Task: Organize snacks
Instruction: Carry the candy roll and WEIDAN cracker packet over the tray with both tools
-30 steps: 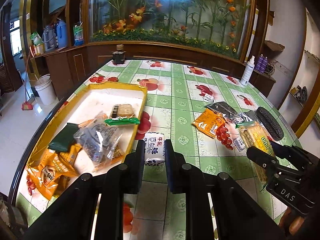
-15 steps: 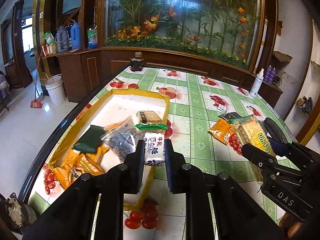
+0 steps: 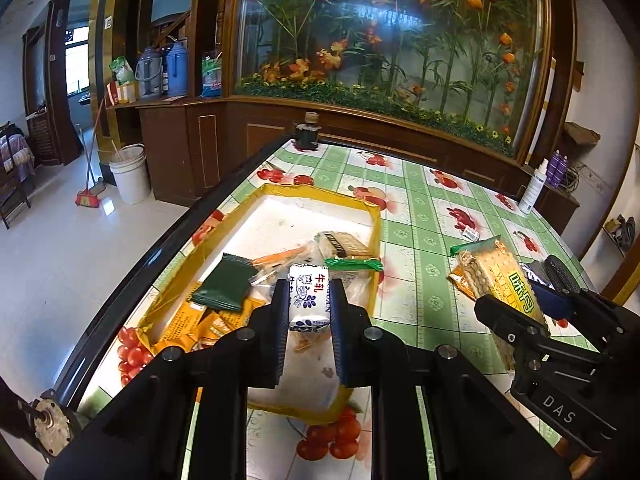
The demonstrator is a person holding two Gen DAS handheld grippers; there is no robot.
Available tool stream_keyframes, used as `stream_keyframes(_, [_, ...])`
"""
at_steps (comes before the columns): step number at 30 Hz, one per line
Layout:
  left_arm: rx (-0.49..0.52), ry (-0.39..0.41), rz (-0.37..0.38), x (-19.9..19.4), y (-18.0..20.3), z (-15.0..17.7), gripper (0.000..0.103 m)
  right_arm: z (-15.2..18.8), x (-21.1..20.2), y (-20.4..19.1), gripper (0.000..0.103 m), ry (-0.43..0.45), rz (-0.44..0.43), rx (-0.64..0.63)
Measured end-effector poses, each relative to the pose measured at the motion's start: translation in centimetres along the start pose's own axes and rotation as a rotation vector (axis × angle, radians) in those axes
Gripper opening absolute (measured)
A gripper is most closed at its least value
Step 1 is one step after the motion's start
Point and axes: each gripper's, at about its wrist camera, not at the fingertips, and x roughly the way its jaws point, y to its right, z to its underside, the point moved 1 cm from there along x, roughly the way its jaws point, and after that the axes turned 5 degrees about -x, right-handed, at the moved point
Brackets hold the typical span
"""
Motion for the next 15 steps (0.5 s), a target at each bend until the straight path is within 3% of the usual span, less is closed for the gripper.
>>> stream_keyframes(15, [-0.051,-0.021,-0.043,1.5,-3.1,-0.3,0.016,-1.6,3.0,-2.4,0.047,-0.021,-0.054,-0.028])
